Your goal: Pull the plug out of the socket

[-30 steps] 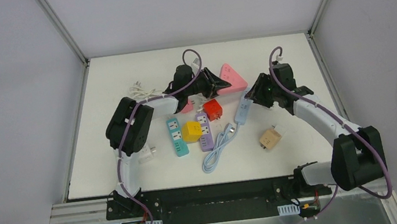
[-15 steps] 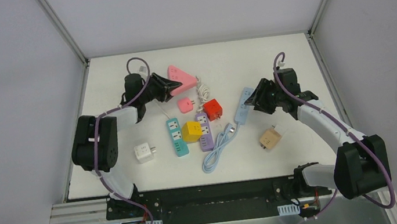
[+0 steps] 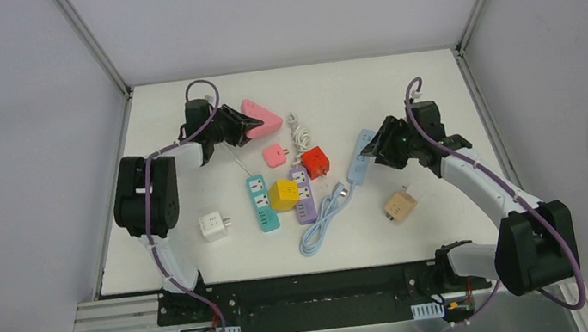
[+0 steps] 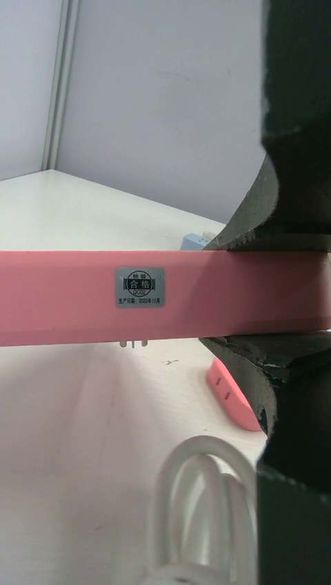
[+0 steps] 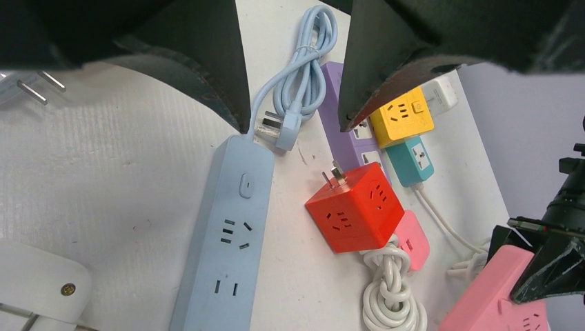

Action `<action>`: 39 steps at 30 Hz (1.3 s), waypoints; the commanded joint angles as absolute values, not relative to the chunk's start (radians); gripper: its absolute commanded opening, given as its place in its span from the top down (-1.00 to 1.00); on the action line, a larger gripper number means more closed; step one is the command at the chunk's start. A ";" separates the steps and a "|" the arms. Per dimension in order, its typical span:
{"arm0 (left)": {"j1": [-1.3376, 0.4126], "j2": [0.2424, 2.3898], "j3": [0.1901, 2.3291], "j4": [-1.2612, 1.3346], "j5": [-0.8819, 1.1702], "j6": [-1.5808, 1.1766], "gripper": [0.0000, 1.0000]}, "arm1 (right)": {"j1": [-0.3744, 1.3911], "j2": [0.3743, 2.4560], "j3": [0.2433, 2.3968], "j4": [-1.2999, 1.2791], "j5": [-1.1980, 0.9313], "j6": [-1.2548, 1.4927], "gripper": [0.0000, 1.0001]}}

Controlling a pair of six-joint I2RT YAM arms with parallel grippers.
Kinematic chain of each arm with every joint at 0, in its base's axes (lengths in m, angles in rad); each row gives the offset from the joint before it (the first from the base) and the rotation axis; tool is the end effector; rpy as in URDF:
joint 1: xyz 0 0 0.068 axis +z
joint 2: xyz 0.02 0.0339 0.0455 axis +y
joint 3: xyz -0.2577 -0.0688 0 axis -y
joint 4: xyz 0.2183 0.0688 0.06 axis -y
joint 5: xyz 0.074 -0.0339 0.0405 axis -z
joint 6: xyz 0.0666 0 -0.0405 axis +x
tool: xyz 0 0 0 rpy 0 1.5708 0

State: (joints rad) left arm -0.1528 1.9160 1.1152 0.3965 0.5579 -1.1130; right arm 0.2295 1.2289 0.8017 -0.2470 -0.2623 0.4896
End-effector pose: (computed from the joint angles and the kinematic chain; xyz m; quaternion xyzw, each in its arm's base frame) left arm 0.4119 -0.0991 0.1897 -0.2361 0.7817 -0.4985 0.2910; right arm 0.2543 0.0771 0.2341 0.0597 0.8933 0.2615 0.3608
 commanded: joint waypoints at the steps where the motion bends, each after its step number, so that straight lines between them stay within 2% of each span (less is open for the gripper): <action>1: -0.178 1.978 1.238 0.321 0.554 -1.060 0.59 | 0.220 1.191 0.800 -0.252 -0.263 0.498 -0.04; 3: -0.186 2.003 1.267 0.282 0.551 -1.045 0.44 | 0.220 1.195 0.804 -0.253 -0.266 0.498 -0.05; 10: -0.187 1.994 1.297 0.101 0.461 -0.952 -0.28 | 0.218 1.192 0.811 -0.257 -0.264 0.499 -0.05; 13: -0.187 1.959 1.309 0.010 0.405 -0.900 -0.45 | 0.218 1.188 0.809 -0.259 -0.264 0.502 -0.06; 18: -0.188 1.865 1.327 -0.124 0.339 -0.823 -0.60 | 0.218 1.178 0.812 -0.265 -0.262 0.499 -0.07; 20: -0.187 1.819 1.335 -0.174 0.311 -0.793 -0.87 | 0.218 1.171 0.814 -0.267 -0.259 0.500 -0.08; 22: -0.189 1.771 1.334 -0.216 0.288 -0.769 -0.97 | 0.217 1.164 0.816 -0.271 -0.254 0.500 -0.10; 26: -0.196 1.672 1.335 -0.296 0.271 -0.717 -0.98 | 0.217 1.143 0.816 -0.278 -0.239 0.504 -0.17; 29: -0.212 1.587 1.349 -0.358 0.265 -0.670 -0.98 | 0.217 1.128 0.838 -0.309 -0.224 0.494 -0.31; 31: -0.234 1.520 1.343 -0.379 0.265 -0.647 -0.98 | 0.217 1.109 0.863 -0.342 -0.196 0.483 -0.48; 35: -0.283 1.373 1.355 -0.505 0.215 -0.596 -0.98 | 0.217 1.032 0.911 -0.428 -0.108 0.460 -0.97; 39: -0.317 1.198 1.311 -0.623 0.149 -0.540 -0.98 | 0.217 0.949 0.978 -0.555 0.010 0.442 -0.99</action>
